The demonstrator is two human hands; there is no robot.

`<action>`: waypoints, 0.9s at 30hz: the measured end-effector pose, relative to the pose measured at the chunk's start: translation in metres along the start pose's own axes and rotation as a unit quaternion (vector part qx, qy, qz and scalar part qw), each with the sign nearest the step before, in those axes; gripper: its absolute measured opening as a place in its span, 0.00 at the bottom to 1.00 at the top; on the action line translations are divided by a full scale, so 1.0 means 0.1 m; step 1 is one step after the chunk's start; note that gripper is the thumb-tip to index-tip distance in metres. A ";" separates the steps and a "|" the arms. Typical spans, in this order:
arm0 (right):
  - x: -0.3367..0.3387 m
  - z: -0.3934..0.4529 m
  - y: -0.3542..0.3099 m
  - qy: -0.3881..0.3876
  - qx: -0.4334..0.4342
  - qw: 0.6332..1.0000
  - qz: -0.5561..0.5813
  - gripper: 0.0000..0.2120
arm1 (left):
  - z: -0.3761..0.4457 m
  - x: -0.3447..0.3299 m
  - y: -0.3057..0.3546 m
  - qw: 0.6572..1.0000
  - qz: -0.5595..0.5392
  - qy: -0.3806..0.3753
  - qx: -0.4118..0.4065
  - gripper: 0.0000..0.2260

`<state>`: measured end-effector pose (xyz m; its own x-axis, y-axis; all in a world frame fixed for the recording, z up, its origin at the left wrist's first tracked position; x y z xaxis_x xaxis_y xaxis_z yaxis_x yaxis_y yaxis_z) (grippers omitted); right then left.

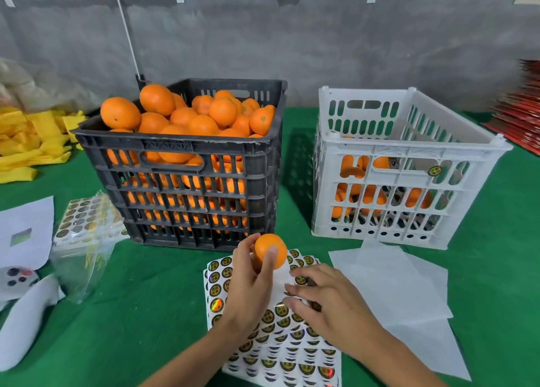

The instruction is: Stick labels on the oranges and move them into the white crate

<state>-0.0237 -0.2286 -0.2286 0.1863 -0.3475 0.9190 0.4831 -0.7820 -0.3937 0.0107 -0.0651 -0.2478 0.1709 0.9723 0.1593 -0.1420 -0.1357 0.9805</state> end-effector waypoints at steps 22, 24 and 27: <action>0.12 -0.13 0.26 0.253 -0.132 0.874 0.392 0.05 | -0.12 -0.27 0.15 0.969 0.206 -0.130 -0.037 0.27; 0.12 -0.11 0.22 0.239 -0.120 0.882 0.388 0.04 | -0.13 -0.25 0.14 0.970 0.207 -0.124 -0.044 0.25; 0.12 -0.10 0.17 0.216 -0.098 0.889 0.393 0.06 | -0.11 -0.21 0.10 0.979 0.172 -0.105 -0.037 0.21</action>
<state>-0.0215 -0.2515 -0.2241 0.0340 -0.9589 0.2815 0.1837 -0.2709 -0.9449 -0.0049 -0.0843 -0.2430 0.2958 0.8101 0.5062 -0.2953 -0.4264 0.8550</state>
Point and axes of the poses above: each hand's wrist, its own z-axis towards the middle knuckle, its own x-axis out of the back of the hand, y = z × x, the point moved 7 cm from there along z, towards the middle knuckle, and after that the axes turned 14 degrees about -y, right-handed, at the moved point
